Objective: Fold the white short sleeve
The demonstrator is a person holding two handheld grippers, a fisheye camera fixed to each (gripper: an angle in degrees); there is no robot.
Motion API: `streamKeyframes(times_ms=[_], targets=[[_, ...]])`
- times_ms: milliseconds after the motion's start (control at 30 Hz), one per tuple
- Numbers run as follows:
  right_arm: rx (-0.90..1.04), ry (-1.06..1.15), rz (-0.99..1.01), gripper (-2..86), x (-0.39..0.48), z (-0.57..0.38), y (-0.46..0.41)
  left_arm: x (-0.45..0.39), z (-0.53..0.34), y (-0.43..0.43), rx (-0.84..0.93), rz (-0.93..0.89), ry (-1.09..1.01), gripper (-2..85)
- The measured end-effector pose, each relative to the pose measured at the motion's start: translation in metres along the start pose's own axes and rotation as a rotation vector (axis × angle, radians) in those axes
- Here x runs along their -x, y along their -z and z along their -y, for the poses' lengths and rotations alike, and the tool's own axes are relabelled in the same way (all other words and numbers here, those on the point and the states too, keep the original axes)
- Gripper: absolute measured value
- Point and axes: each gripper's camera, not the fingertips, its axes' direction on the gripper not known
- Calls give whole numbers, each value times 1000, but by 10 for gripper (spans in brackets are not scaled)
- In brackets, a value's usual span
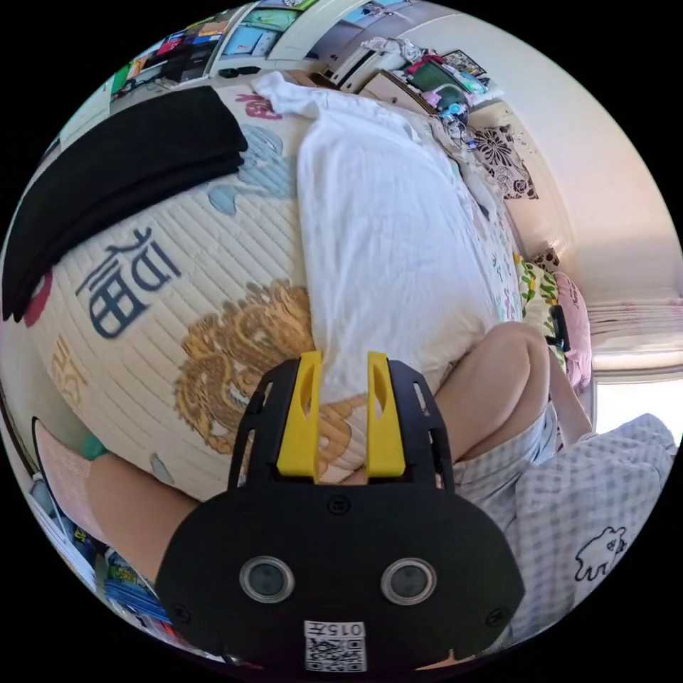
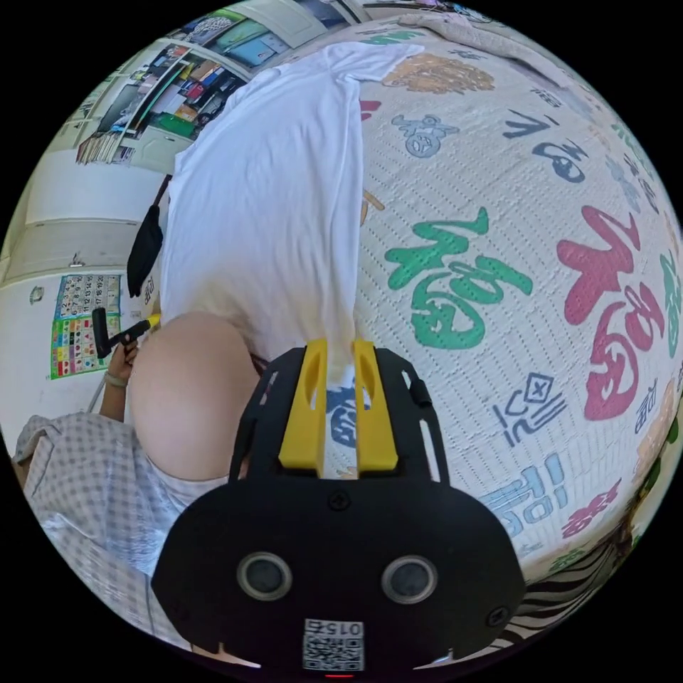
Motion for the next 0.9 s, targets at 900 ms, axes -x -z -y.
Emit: streamKeyframes(times_ms=[900], targets=[[21,314,-394,50,149,-44,-123,-134,23,-23,220,274,-484,47]])
